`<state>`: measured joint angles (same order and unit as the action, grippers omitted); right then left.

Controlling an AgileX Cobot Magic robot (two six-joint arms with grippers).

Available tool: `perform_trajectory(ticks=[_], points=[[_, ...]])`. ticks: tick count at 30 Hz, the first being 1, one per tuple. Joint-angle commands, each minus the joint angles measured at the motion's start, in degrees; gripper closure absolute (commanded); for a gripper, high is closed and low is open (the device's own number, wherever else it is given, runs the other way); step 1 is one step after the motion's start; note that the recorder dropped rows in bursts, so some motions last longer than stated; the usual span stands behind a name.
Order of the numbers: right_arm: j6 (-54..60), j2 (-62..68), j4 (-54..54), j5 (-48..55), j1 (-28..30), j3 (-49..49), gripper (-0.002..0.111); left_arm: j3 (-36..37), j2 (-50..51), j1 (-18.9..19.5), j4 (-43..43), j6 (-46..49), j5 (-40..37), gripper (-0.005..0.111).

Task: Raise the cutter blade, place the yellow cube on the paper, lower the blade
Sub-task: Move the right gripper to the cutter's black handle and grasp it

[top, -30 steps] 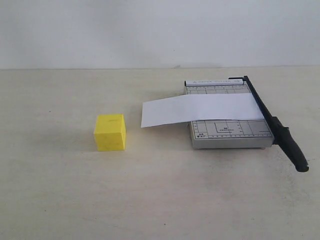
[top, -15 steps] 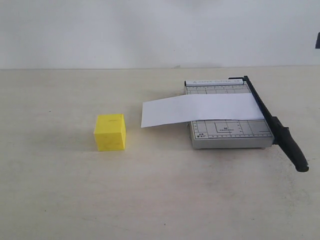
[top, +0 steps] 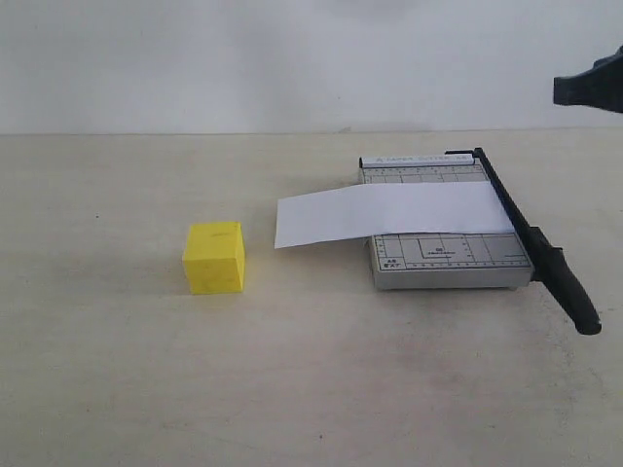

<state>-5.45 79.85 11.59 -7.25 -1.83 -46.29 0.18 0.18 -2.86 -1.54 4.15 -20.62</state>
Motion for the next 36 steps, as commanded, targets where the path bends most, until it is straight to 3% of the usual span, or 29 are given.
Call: perform_trajectory(ticks=[1,3,8,20,25,36], points=[[-0.46,4.74,-0.45,-4.23,0.16,-0.35,0.075,-0.18,-0.18,-0.03,0.0,-0.47,0.87,0.102],[-0.46,4.84,-1.04,-4.46,0.16,-0.35,0.067,-0.18,-0.18,-0.03,0.0,-0.47,0.87,0.102],[-0.46,2.76,-1.04,-2.14,0.16,-0.35,0.066,-0.18,-0.18,-0.03,0.0,-0.47,0.87,0.102],[-0.86,-11.39,-5.65,20.11,0.16,0.42,0.066,-0.18,-0.18,-0.03,0.0,-0.47,0.87,0.102],[-0.66,-7.4,-9.63,6.06,0.06,12.22,0.066,-0.18,-0.18,-0.03,0.0,-0.47,0.87,0.102],[5.12,-5.85,-9.63,0.1,0.06,20.5,0.066,-0.18,-0.18,-0.03,0.0,-0.47,0.87,0.102]])
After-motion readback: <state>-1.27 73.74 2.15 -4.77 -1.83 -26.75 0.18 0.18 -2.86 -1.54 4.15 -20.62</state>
